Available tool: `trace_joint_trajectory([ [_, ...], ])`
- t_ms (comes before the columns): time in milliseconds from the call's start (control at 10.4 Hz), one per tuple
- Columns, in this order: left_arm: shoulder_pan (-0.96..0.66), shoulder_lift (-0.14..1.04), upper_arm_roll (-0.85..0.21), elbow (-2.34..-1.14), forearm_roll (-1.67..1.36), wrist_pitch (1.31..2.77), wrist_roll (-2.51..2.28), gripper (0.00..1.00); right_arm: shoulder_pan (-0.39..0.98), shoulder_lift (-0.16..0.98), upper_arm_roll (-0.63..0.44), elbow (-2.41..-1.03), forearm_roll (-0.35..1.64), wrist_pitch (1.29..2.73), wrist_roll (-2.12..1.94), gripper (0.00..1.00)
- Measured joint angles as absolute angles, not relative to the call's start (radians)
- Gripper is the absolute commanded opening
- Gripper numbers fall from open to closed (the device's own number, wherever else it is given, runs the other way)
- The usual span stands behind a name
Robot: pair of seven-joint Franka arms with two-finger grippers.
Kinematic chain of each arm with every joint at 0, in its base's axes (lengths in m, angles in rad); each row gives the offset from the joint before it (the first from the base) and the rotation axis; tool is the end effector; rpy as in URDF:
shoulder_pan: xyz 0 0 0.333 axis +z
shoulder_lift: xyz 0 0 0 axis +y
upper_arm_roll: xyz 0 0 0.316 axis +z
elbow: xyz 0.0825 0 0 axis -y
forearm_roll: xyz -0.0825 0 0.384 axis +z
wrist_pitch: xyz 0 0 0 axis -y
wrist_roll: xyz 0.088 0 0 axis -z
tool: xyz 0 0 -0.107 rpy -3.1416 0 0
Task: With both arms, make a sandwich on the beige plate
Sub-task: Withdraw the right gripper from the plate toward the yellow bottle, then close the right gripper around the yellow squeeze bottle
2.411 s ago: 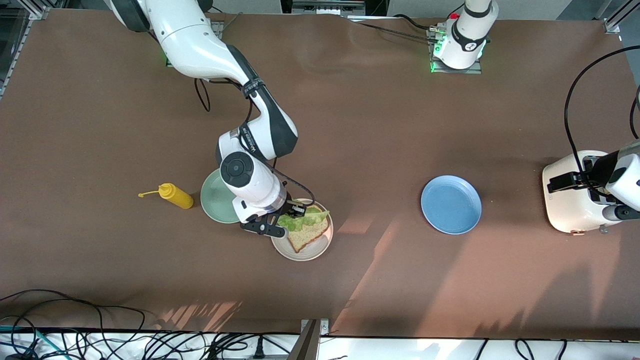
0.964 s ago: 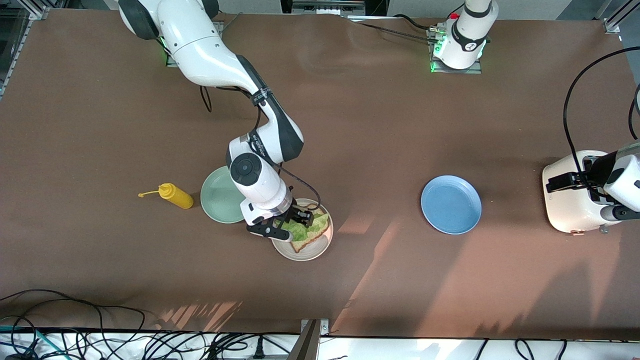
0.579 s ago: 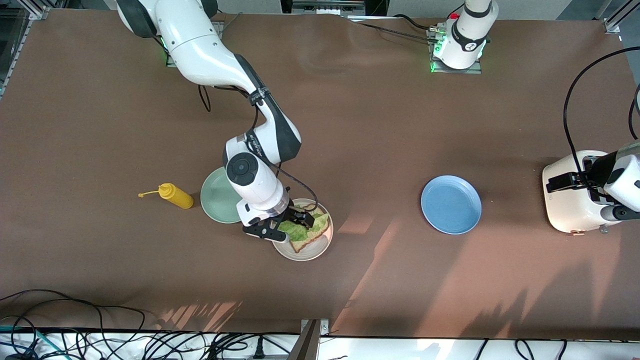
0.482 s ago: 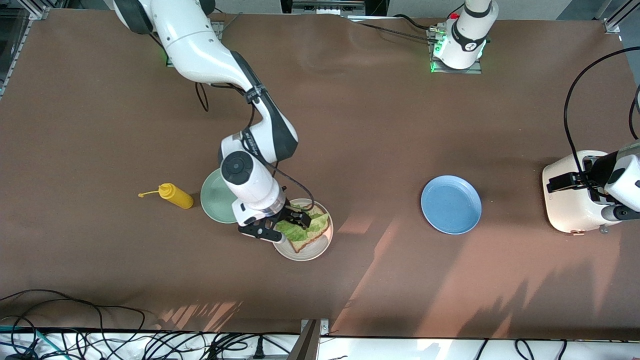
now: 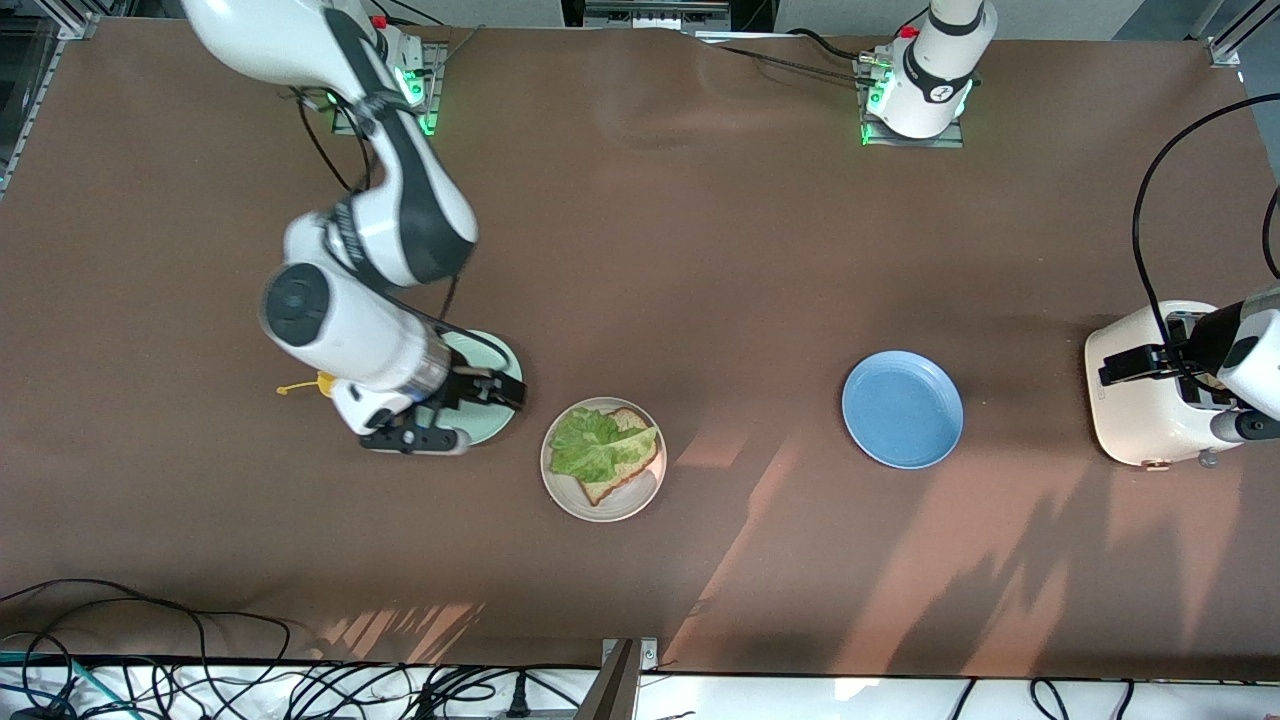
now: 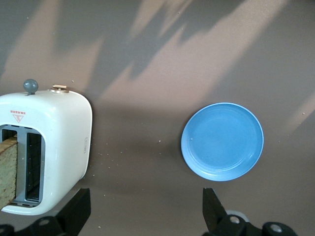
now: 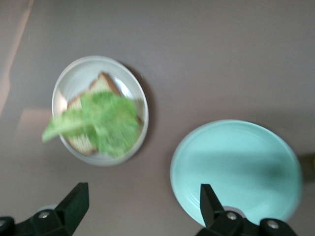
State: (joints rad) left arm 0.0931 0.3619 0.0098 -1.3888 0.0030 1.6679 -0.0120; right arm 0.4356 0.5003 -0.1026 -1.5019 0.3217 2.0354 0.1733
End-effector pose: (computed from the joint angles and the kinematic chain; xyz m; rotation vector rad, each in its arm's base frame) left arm 0.6570 0.0671 0.4979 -3.1311 -0.1787 0.1302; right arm 0.6516 0.2561 0.3843 -2.8983 -0.0486 0.0359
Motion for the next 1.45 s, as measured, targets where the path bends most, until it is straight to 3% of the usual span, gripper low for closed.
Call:
trace_joint_trajectory([
  [386, 0.093, 0.362, 0.009, -1.389, 0.003, 1.668, -0.012, 1.00, 0.245, 0.286, -0.068, -1.698, 0.321, 1.873, -0.334, 1.00],
  [675, 0.093, 0.362, 0.009, -1.389, 0.003, 1.668, -0.012, 1.00, 0.113, 0.215, -0.067, -1.749, 0.320, 1.773, -0.744, 1.00],
  [1157, 0.092, 0.362, 0.009, -1.389, 0.003, 1.668, -0.012, 1.00, -0.071, 0.236, -0.082, -1.752, 0.326, 1.745, -1.330, 1.00],
  [1446, 0.092, 0.363, 0.008, -1.389, 0.003, 1.668, -0.012, 1.00, -0.160, 0.365, -0.103, -1.712, 0.451, 1.718, -1.601, 1.00],
])
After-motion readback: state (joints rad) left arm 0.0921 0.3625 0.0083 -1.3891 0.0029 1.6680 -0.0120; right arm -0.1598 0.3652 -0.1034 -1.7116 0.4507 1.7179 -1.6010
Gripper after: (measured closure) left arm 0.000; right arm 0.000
